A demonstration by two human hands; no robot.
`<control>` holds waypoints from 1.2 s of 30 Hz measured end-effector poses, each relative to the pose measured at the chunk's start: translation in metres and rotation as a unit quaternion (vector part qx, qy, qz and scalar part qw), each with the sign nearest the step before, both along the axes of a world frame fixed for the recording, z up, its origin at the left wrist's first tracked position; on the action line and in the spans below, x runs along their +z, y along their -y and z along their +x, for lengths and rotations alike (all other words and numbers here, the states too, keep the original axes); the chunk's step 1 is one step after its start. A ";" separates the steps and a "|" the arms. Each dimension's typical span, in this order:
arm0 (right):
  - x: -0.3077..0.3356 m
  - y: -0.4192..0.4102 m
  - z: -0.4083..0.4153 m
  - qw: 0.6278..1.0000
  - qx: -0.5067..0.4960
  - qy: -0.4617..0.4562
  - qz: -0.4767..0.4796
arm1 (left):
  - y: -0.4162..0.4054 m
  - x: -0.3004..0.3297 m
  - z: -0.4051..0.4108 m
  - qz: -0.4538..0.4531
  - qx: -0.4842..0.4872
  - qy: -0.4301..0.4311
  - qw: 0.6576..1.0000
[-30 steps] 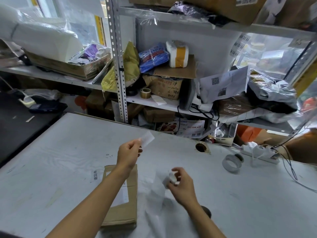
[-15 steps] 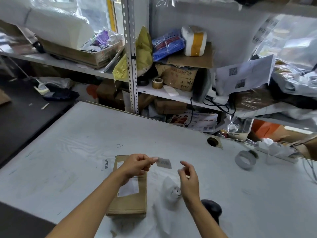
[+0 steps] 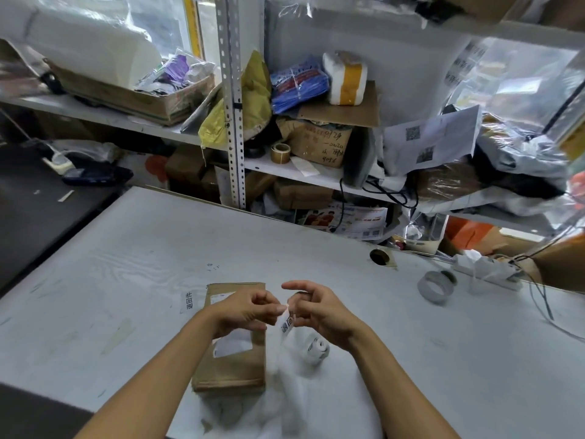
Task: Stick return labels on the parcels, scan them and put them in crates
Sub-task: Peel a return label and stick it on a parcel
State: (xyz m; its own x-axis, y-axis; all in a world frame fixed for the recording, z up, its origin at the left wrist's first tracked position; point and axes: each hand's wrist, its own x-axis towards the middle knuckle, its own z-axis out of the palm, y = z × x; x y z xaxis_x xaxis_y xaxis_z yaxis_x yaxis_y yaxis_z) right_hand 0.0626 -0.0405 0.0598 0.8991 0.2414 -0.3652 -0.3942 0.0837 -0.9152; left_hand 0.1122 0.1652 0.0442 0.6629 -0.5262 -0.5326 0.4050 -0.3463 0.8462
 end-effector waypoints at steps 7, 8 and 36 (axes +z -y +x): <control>-0.009 -0.014 0.007 0.990 -0.133 0.032 -0.044 | -0.026 -0.009 -0.012 -0.096 0.157 -0.122 0.975; -0.012 -0.017 0.007 0.988 -0.139 0.036 -0.052 | -0.029 -0.010 -0.014 -0.093 0.163 -0.109 0.976; -0.088 -0.104 -0.022 0.961 -0.130 -0.119 -0.213 | -0.102 -0.072 -0.042 0.247 0.186 0.122 0.943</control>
